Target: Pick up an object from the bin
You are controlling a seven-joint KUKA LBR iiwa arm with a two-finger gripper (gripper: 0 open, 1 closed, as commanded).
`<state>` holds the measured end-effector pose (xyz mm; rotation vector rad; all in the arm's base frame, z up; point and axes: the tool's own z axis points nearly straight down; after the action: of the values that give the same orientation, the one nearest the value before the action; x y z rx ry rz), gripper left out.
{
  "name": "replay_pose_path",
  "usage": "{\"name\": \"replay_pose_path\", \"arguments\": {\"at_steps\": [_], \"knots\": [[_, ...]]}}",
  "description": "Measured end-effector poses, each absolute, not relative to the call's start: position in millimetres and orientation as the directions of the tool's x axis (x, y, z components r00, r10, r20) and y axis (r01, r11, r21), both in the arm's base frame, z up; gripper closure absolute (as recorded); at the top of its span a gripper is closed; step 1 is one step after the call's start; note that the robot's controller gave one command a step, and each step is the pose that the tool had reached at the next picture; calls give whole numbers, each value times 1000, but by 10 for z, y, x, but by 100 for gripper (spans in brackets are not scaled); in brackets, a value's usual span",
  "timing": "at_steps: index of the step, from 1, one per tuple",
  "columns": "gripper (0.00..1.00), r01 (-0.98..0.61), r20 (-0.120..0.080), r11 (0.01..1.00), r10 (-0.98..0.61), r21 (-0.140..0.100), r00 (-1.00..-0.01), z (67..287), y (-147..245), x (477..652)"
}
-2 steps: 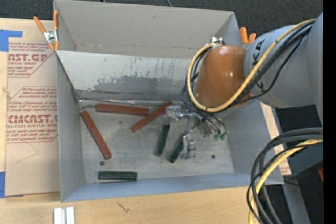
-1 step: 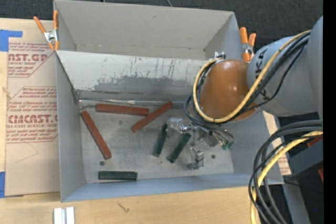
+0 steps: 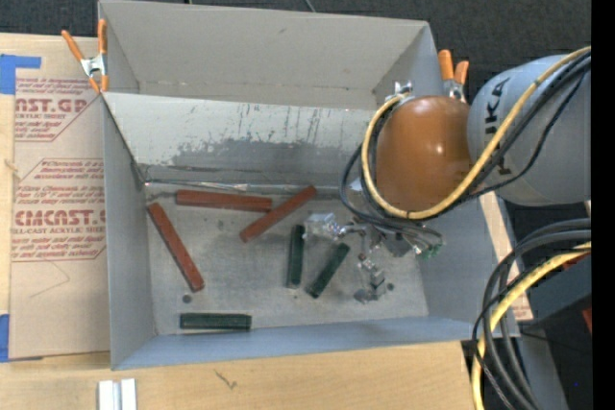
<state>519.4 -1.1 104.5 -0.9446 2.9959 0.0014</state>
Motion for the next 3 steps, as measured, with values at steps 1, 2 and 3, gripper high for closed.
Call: {"name": "replay_pose_path", "arguments": {"at_steps": [1, 2, 3], "knots": [[0, -477, -2, 879, -477, 0, -879, 912, -29, 5192], [100, -754, -4, 657, -754, -1, -657, 715, 25, 5228], [100, -752, -4, 659, -752, -1, -659, 715, 24, 5228]]}}
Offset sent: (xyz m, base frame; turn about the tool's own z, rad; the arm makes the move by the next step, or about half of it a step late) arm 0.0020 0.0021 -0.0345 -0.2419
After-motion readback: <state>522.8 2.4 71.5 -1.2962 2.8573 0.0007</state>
